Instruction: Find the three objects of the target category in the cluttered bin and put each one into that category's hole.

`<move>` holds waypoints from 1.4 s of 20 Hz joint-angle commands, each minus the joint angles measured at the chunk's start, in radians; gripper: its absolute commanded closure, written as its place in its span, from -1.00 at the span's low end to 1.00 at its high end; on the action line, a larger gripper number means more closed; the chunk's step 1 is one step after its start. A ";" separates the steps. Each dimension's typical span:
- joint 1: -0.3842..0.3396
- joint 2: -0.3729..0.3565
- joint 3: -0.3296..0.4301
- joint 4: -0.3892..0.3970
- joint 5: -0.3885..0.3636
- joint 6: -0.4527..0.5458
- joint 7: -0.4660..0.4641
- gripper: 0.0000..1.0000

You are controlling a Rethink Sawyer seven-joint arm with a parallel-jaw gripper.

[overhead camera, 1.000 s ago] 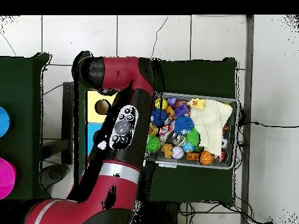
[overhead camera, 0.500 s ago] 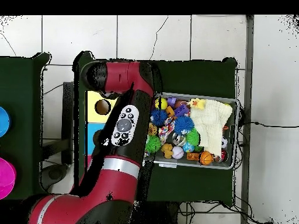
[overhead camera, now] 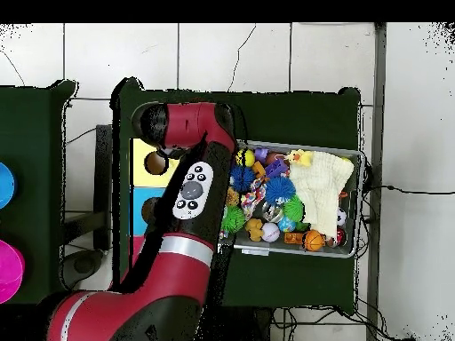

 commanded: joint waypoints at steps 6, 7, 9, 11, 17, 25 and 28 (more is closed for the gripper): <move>-0.097 0.272 0.052 -0.263 -0.008 0.073 0.064 -1.00; -0.109 0.313 0.061 -0.312 0.003 0.047 0.064 -1.00; -0.117 0.335 0.076 -0.333 0.014 0.041 0.070 -1.00; -0.117 0.323 0.081 -0.326 0.014 0.069 0.061 -1.00; -0.110 0.273 0.095 -0.276 0.009 0.112 0.047 -1.00; -0.059 0.073 0.072 -0.088 -0.023 0.175 -0.014 -1.00; -0.031 0.000 0.062 -0.008 -0.033 0.174 -0.023 -1.00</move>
